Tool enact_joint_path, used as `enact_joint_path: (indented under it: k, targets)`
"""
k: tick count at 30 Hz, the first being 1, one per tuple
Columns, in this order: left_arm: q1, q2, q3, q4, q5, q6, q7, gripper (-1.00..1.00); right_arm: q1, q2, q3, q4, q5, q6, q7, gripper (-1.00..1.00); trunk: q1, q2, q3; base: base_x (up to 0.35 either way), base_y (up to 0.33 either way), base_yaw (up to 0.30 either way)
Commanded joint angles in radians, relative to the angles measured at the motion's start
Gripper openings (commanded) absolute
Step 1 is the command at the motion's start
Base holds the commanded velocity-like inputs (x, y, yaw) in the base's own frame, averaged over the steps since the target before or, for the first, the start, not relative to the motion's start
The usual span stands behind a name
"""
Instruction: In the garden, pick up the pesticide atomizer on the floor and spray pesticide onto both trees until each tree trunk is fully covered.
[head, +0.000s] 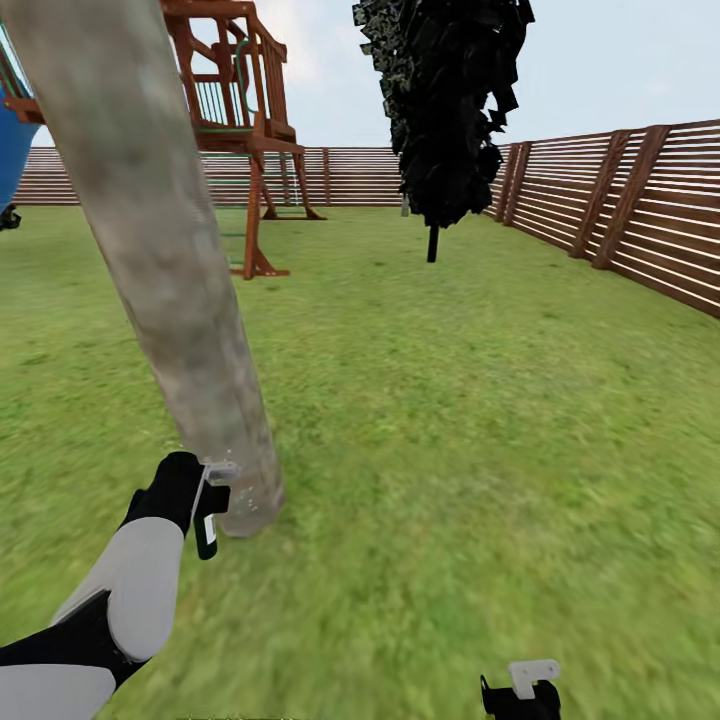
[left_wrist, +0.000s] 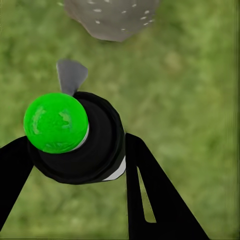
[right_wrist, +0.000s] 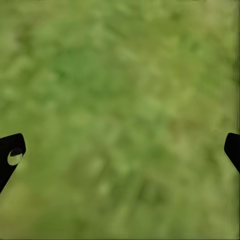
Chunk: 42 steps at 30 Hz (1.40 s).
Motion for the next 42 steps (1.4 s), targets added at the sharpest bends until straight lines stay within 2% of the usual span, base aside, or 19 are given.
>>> enact_joint_path:
  k: [1,6,10,16,32,42]
  targets:
    - [-0.002,-0.001,0.008,-0.002,-0.011,0.002,-0.008,-1.0,0.0,0.0,0.008,0.0,0.0,-0.001,-0.007,1.0,0.0,0.0,-0.001,0.0,-0.269,0.218]
    - [-0.005,0.0,0.012,-0.008,-0.012,0.002,-0.008,-1.0,0.0,0.001,0.008,0.0,0.001,-0.001,-0.007,1.0,0.0,0.0,-0.001,0.001,-0.269,0.267]
    - [-0.007,-0.001,0.012,-0.059,-0.011,0.004,-0.01,-1.0,0.0,0.001,0.008,0.001,0.001,-0.001,-0.007,1.0,0.0,0.0,-0.001,0.157,-0.217,0.277]
    - [-0.008,-0.003,0.008,-0.066,-0.011,0.005,-0.01,-1.0,0.0,0.001,0.008,0.001,0.001,-0.001,-0.007,1.0,0.0,0.0,-0.001,0.076,-0.046,0.256]
    - [-0.008,-0.006,0.01,-0.066,-0.011,0.005,-0.01,-1.0,0.0,0.001,0.008,0.001,0.001,-0.002,-0.006,1.0,0.0,0.0,-0.001,0.0,-0.257,0.012]
    - [-0.011,-0.007,0.009,-0.067,-0.011,0.005,-0.01,-1.0,0.0,0.001,0.008,0.001,0.001,-0.002,-0.007,1.0,0.0,0.0,-0.001,0.0,-0.272,0.195]
